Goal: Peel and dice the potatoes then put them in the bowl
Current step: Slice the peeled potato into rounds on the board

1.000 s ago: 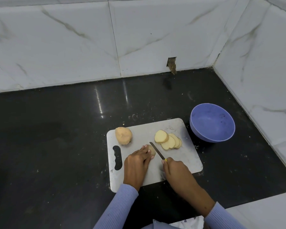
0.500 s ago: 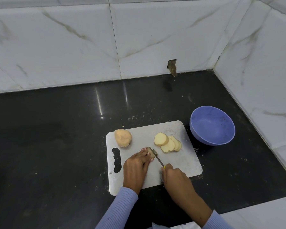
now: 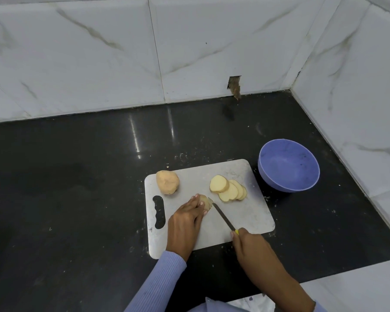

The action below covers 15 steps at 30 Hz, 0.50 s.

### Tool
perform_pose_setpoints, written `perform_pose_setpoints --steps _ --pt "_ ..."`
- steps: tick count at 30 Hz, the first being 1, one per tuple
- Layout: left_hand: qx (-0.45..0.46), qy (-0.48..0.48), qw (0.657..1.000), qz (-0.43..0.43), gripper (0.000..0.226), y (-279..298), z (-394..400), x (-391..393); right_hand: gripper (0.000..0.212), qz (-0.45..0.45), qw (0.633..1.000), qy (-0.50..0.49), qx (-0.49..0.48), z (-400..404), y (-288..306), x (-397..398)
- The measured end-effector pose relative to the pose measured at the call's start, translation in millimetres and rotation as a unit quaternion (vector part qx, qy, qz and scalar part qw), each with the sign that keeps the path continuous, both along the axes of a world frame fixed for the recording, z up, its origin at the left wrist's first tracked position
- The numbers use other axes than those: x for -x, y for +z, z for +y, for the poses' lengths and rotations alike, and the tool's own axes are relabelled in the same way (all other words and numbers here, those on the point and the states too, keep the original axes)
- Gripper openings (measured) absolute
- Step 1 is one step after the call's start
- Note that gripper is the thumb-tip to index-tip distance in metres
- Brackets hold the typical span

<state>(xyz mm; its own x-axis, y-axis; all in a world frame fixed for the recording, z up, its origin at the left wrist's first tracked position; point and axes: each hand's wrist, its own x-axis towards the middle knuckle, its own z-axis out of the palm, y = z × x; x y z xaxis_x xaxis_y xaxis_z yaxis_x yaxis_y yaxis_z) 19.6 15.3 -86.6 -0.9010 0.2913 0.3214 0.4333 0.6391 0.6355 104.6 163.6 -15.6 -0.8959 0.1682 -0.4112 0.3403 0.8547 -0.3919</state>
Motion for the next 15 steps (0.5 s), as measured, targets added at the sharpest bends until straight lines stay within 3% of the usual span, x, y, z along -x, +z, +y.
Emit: perform_pose_setpoints --steps 6,15 --pt "-0.01 0.001 1.0 -0.009 0.021 -1 -1 4 0.034 0.032 0.999 0.025 0.01 -13 0 30" --pt "-0.01 -0.006 1.0 0.002 0.021 -3 -1 5 0.039 -0.021 0.999 0.018 -0.038 -28 -13 47"
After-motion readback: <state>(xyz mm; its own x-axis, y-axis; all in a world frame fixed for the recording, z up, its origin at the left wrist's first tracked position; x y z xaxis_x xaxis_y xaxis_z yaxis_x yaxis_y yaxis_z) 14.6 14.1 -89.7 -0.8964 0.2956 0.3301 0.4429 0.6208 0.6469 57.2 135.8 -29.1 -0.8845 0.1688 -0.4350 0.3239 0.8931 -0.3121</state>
